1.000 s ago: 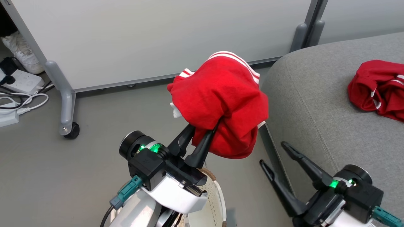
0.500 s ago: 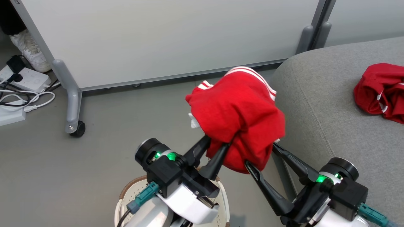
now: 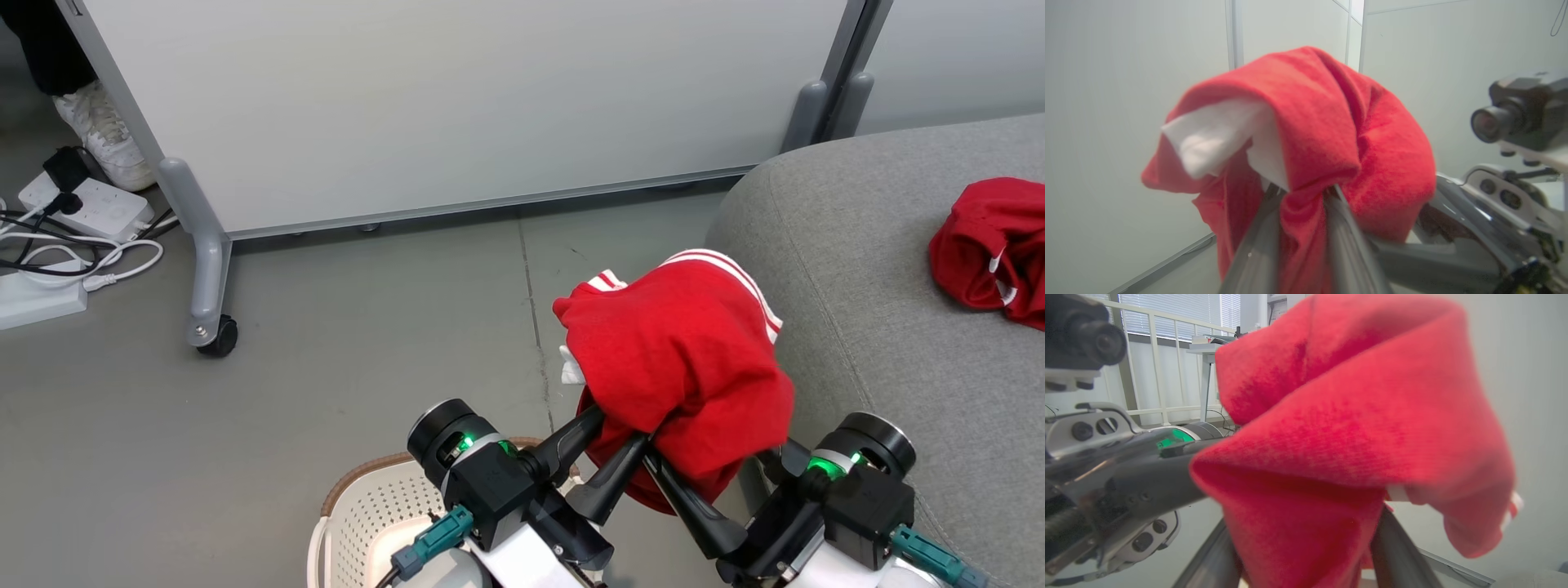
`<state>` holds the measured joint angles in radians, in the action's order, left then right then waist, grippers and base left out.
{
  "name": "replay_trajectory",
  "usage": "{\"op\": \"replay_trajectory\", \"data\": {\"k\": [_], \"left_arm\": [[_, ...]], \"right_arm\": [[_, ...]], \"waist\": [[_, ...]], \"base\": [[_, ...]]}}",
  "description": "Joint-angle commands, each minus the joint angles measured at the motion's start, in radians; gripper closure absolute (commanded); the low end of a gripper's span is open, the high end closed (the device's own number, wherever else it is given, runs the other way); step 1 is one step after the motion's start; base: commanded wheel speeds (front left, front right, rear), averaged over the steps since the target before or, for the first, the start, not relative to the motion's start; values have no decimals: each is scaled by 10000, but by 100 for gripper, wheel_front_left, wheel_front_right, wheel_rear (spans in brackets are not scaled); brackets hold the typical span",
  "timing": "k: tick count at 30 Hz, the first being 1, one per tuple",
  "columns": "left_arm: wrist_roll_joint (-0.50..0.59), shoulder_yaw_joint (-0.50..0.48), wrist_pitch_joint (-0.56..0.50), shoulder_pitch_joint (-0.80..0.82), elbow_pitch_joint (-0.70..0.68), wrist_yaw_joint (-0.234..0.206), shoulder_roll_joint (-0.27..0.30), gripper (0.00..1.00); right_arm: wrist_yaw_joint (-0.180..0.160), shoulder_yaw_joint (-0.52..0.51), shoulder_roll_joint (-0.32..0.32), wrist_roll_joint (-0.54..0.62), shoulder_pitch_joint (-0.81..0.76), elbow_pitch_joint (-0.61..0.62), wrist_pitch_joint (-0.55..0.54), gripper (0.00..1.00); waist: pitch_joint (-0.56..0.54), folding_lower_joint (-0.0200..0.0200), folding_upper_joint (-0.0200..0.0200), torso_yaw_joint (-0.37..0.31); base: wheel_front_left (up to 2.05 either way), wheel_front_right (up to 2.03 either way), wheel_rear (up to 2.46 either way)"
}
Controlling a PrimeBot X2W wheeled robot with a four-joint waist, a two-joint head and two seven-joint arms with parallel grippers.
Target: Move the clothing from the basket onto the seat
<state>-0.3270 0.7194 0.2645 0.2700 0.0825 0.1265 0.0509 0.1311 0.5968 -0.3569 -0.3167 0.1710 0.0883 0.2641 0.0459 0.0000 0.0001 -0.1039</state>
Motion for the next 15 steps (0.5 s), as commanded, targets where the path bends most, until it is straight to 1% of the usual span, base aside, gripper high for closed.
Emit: {"op": "replay_trajectory", "data": {"k": [1,11,12,13,14,15], "left_arm": [[-36,101,-2,-123,33,66,-3,100],[-13,88,-31,-73,379,69,37,100],[105,20,-38,-68,409,67,51,87],[199,-45,-38,-68,389,67,66,69],[238,-99,-38,-104,350,67,74,44],[291,-133,-38,-150,332,66,69,9]], "right_arm": [[-5,-91,48,-121,4,-35,4,100],[-50,-382,265,-299,116,127,50,100],[-50,-455,317,-331,103,164,55,100],[-50,-541,366,-369,72,176,63,100],[-51,-648,417,-455,27,192,63,100],[-45,-739,456,-491,-29,205,63,100]], "waist": [[10,0,-1,7],[67,0,-1,4],[59,0,-1,-5],[49,0,-1,-14],[40,0,-1,-22],[30,0,-1,-26]], "base": [[0,0,0],[0,0,0],[0,0,0],[0,0,0],[0,0,0],[0,0,0]]}}
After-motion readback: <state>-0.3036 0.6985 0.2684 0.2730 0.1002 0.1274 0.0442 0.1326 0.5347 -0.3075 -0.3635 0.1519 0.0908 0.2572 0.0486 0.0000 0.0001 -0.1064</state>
